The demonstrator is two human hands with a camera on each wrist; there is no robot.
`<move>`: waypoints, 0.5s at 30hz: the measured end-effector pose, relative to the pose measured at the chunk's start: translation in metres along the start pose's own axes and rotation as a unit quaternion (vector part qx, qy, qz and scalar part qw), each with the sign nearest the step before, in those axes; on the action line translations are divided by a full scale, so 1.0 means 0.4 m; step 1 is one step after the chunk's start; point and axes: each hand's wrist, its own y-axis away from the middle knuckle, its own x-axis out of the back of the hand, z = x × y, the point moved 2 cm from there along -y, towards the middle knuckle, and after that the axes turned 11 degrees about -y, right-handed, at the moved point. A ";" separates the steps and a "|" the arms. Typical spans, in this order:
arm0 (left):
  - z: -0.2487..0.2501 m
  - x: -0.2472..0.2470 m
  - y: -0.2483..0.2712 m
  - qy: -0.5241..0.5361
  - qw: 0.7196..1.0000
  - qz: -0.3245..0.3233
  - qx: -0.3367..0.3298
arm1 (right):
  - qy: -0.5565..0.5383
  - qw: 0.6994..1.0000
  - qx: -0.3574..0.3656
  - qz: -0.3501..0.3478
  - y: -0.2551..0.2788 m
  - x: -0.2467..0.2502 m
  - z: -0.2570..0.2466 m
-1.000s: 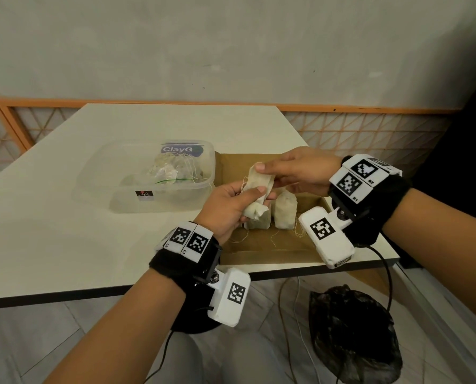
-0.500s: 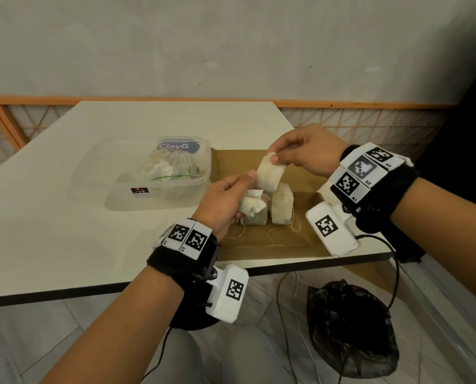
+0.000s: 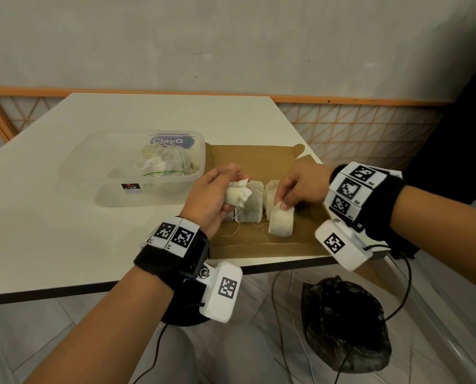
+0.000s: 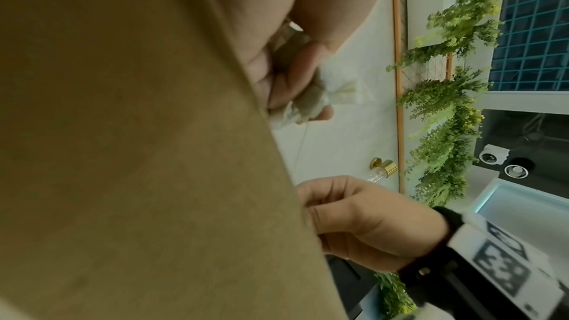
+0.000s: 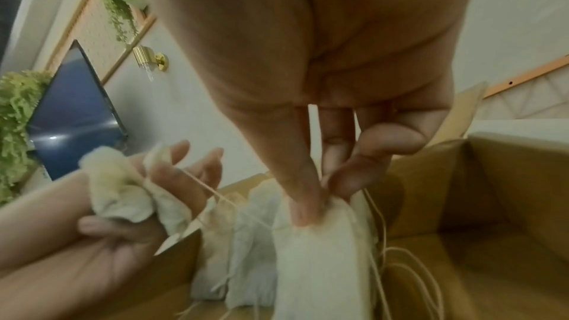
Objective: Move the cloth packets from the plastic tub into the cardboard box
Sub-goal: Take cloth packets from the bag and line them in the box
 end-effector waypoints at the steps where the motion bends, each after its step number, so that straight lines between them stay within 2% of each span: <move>1: 0.000 0.000 0.001 0.003 1.000 0.001 -0.001 | -0.009 1.000 -0.004 0.009 -0.009 0.005 0.000; 3: 0.001 0.001 0.001 0.005 1.000 0.003 -0.002 | -0.019 1.000 -0.005 0.021 -0.025 0.013 -0.004; 8: 0.003 -0.002 0.001 0.008 1.000 -0.003 0.002 | 0.051 0.998 0.007 0.025 -0.046 0.014 -0.020; 10: 0.003 -0.001 -0.001 0.011 1.000 -0.008 0.006 | 0.061 0.995 0.017 0.073 -0.039 0.027 -0.027; 13: 0.005 -0.001 -0.003 0.016 1.000 -0.013 0.014 | -0.020 0.979 0.095 0.178 0.003 0.034 -0.059; 15: 0.008 -0.004 0.000 0.012 1.000 -0.016 0.018 | -0.091 0.976 0.121 0.155 0.037 0.011 -0.090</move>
